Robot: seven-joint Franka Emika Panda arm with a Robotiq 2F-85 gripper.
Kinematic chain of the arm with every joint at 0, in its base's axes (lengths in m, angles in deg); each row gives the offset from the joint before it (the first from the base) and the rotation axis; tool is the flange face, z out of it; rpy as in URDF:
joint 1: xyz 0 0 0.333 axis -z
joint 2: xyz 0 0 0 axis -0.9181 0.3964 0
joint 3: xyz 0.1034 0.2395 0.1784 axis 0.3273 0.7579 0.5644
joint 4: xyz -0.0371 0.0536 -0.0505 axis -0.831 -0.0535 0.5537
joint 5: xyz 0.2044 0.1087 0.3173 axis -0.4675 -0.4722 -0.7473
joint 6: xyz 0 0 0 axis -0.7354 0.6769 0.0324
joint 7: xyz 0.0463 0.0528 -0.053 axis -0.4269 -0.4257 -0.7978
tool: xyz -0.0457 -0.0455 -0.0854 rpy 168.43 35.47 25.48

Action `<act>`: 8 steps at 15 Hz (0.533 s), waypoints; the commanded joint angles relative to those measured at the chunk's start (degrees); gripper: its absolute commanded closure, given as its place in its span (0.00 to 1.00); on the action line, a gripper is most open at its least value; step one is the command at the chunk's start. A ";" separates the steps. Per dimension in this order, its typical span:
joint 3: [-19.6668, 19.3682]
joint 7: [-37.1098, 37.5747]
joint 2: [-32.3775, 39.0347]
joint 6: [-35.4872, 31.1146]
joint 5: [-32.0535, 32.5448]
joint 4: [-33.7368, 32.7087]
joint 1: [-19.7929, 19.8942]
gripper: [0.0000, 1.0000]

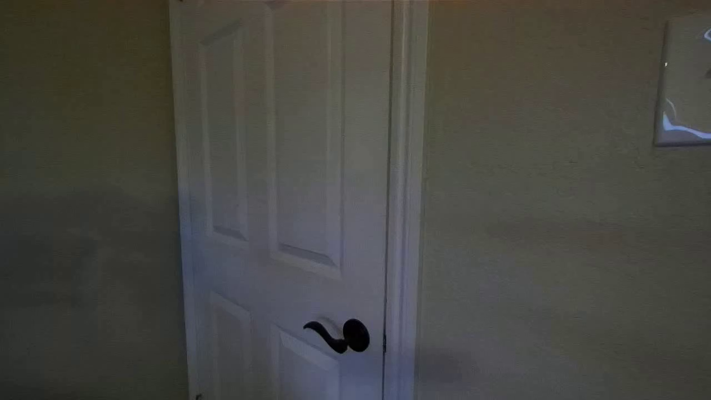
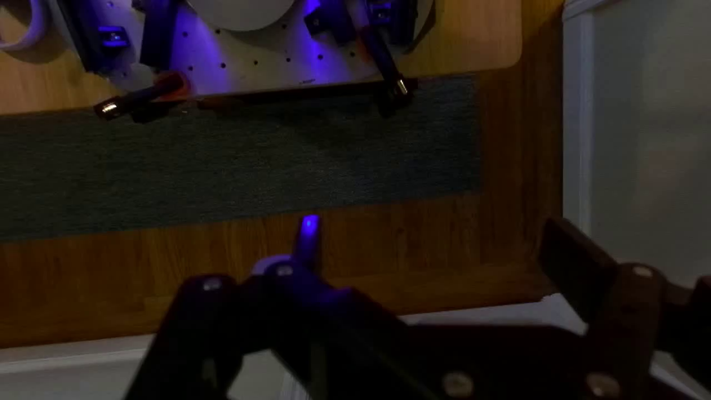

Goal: Open the door

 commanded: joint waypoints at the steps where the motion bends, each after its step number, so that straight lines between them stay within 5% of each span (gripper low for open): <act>1: 0.52 -0.44 -0.05 0.21 -0.31 -0.12 0.77 0.00; 8: 1.00 -0.43 2.90 -1.68 -0.16 -0.78 1.14 0.00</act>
